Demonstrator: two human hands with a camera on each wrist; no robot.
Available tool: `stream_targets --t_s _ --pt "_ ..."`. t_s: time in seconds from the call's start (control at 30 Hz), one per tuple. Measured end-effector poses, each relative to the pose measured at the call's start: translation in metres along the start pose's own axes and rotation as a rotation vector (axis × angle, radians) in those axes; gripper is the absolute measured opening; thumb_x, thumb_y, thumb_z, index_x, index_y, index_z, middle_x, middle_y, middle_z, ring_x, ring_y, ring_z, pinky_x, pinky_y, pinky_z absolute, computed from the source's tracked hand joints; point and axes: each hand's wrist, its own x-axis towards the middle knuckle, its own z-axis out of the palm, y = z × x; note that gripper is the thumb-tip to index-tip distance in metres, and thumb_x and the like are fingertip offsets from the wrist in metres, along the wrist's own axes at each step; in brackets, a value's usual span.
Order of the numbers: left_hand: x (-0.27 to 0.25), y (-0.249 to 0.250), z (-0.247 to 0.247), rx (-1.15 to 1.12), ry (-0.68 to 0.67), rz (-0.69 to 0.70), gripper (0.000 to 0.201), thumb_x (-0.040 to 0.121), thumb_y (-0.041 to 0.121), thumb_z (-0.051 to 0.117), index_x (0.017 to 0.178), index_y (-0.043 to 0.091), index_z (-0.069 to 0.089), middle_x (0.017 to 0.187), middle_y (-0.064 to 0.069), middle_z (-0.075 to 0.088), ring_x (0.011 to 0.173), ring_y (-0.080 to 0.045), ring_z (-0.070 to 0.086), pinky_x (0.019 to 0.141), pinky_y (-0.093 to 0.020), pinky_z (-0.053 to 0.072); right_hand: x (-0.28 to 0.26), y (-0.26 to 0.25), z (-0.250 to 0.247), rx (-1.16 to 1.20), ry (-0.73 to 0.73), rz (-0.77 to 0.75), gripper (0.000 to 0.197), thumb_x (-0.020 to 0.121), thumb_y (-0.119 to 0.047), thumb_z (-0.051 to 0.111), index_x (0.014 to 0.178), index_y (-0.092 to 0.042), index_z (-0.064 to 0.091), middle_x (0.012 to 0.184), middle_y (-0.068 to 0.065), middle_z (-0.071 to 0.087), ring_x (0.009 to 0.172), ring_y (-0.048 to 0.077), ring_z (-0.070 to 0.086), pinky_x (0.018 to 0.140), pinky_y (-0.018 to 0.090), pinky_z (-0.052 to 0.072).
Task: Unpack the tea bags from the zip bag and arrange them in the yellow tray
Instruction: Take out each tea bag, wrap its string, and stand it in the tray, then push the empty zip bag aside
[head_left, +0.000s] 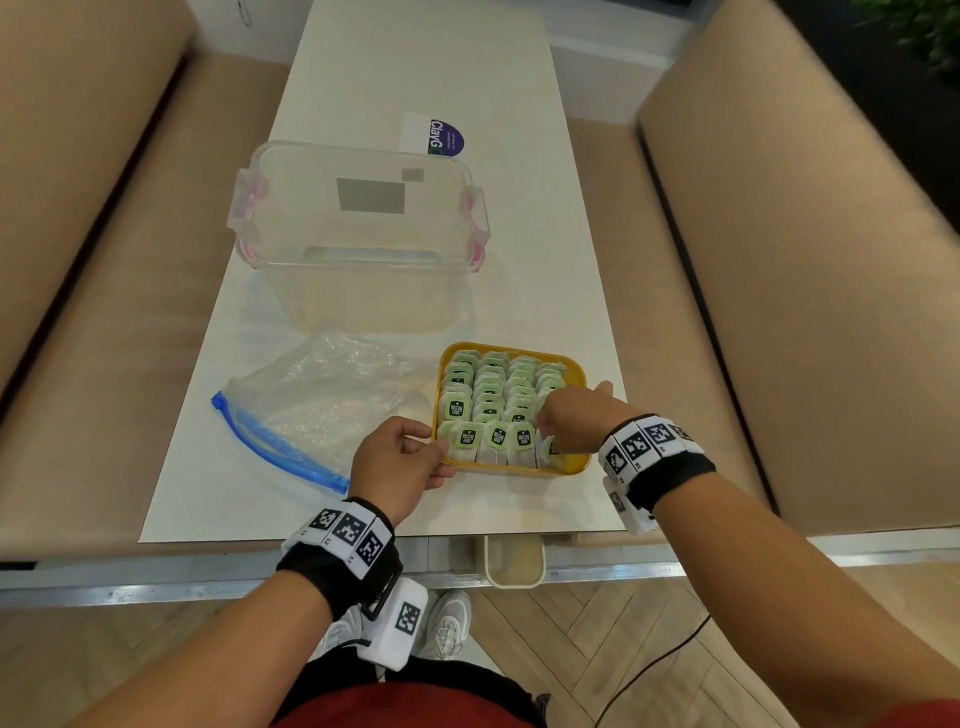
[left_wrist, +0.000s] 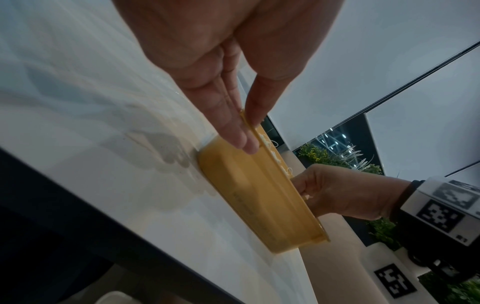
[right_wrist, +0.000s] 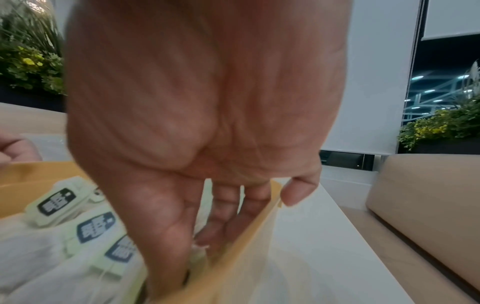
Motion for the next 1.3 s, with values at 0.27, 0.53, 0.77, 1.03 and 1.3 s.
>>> stream_targets --t_s 0.27,0.53,0.77,1.03,1.3 --pt "-0.002 0.002 -0.001 0.016 0.003 -0.001 0.019 0.089 0.008 0.074 0.101 0.006 0.059 0.087 -0.024 0.07 0.068 -0.028 0.075 0.066 -0.04 0.063 -0.008 -0.003 0.001 0.02 0.121 0.025 0.02 0.08 -0.005 0.054 0.087 -0.023 0.049 0.081 -0.005 0.055 0.082 0.021 0.049 0.095 0.051 0.027" --pt "-0.024 0.014 -0.043 0.038 0.08 0.097 0.006 0.095 0.017 0.066 0.093 0.012 0.064 0.083 -0.019 0.068 0.06 -0.031 0.071 0.055 -0.035 0.053 -0.025 -0.026 -0.017 0.135 0.417 -0.005 0.028 0.082 -0.026 0.066 0.106 -0.028 0.053 0.106 -0.006 0.052 0.105 0.02 0.048 0.089 0.044 0.034" --pt "-0.008 0.007 -0.139 0.146 0.561 0.225 0.009 0.091 0.017 0.068 0.091 0.025 0.064 0.106 0.001 0.065 0.093 -0.025 0.062 0.082 -0.036 0.045 -0.04 -0.158 0.005 0.29 0.483 -0.499 0.049 0.079 -0.025 0.072 0.123 -0.014 0.052 0.128 0.008 0.043 0.111 0.028 0.048 0.085 0.04 0.049" --pt "0.013 -0.002 -0.174 0.278 0.538 0.112 0.029 0.096 0.017 0.059 0.122 0.028 0.059 0.14 0.002 0.044 0.115 -0.022 0.055 0.094 -0.03 0.038 0.027 -0.238 0.045 0.214 0.241 -0.37 0.104 0.081 -0.047 0.071 0.154 -0.022 0.001 0.155 0.007 0.021 0.145 0.035 0.013 0.106 0.065 0.025" --pt "-0.008 0.001 -0.193 0.242 0.278 0.078 0.044 0.096 0.037 0.065 0.138 0.036 0.055 0.142 0.007 0.048 0.12 -0.012 0.051 0.101 -0.029 0.035 0.009 -0.231 0.05 0.49 0.244 -0.517 0.066 0.089 -0.012 0.055 0.151 -0.013 0.031 0.135 0.012 0.05 0.123 0.031 0.047 0.104 0.036 0.04"
